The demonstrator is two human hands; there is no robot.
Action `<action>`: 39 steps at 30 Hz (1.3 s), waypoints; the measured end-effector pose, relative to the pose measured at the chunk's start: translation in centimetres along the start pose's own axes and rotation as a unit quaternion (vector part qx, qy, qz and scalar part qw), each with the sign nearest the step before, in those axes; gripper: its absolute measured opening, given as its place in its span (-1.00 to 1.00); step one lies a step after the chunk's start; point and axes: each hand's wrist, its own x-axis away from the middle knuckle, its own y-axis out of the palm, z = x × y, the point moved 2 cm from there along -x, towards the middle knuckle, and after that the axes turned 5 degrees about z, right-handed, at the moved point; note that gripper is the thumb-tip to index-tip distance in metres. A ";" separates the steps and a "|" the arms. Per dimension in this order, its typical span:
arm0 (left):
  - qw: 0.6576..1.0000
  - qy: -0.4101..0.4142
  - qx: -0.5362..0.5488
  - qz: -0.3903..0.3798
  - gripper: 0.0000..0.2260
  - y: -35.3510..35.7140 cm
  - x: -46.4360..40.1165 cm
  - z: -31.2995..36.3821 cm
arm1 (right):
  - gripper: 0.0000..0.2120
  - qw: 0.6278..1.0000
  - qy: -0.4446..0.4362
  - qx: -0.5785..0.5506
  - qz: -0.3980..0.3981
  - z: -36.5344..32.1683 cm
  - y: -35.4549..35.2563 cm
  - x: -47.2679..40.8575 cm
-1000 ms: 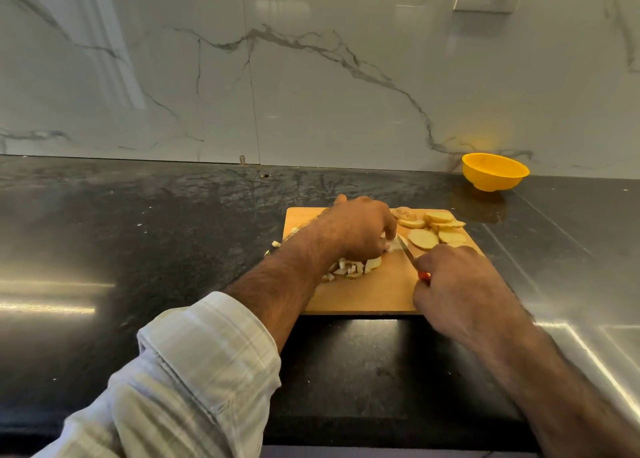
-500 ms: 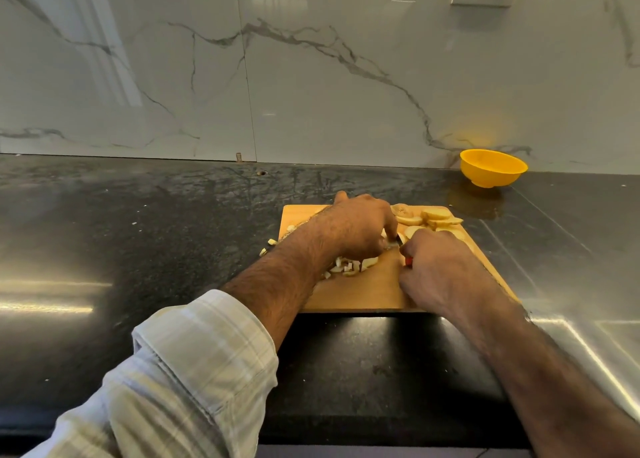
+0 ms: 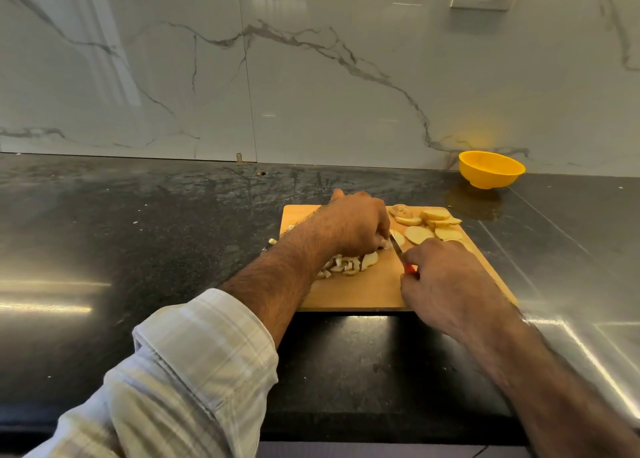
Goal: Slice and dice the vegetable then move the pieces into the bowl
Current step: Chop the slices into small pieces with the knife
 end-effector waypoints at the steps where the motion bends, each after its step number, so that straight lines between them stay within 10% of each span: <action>1: 1.000 0.001 -0.002 -0.001 -0.81 0.0 0.0 0.0 | -0.66 1.000 0.005 0.005 -0.008 -0.2 0.0 -0.1; 39: 0.996 -0.004 0.064 0.061 -0.88 0.3 -0.6 -1.8 | -0.73 0.999 -0.009 -0.020 -0.030 -0.1 -0.1 -3.0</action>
